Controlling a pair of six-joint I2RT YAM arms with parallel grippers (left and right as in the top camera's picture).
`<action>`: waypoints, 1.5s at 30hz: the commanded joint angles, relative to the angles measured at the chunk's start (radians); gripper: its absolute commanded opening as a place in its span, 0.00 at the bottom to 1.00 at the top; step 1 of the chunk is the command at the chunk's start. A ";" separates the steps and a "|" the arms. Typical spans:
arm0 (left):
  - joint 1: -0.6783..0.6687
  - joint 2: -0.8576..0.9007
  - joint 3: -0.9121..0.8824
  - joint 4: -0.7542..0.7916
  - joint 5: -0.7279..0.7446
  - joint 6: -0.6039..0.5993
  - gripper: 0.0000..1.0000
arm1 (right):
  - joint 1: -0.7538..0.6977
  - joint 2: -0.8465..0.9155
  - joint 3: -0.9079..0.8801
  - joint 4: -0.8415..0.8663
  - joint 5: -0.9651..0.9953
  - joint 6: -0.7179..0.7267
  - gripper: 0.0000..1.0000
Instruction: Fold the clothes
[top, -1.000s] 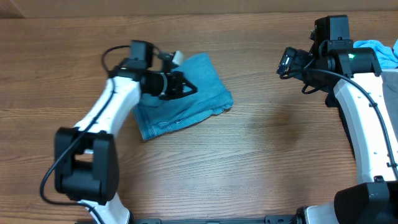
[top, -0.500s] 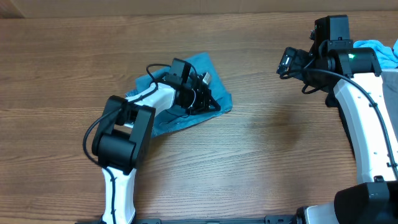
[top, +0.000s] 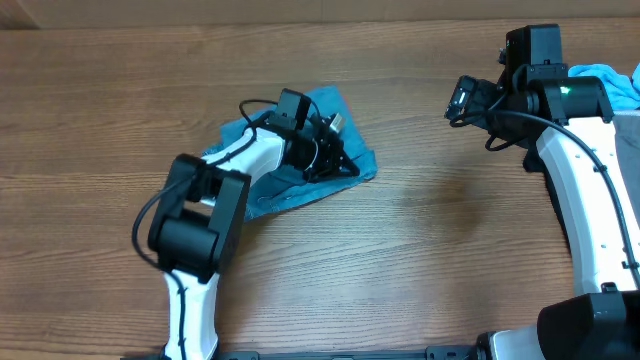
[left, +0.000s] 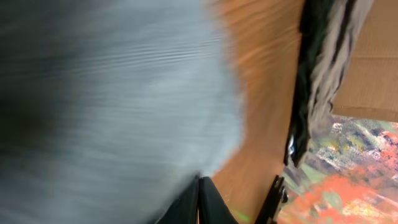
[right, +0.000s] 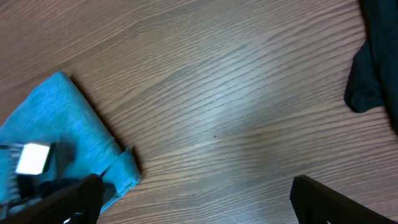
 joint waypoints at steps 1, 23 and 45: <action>-0.021 -0.170 0.066 0.046 -0.050 -0.051 0.04 | -0.002 -0.002 -0.006 0.005 0.006 -0.004 1.00; -0.105 0.156 0.066 0.148 -0.229 -0.193 0.04 | -0.002 -0.002 -0.006 0.005 0.006 -0.004 1.00; 0.010 0.060 0.297 -0.019 -0.251 -0.187 0.04 | -0.002 -0.002 -0.006 0.005 0.006 -0.004 1.00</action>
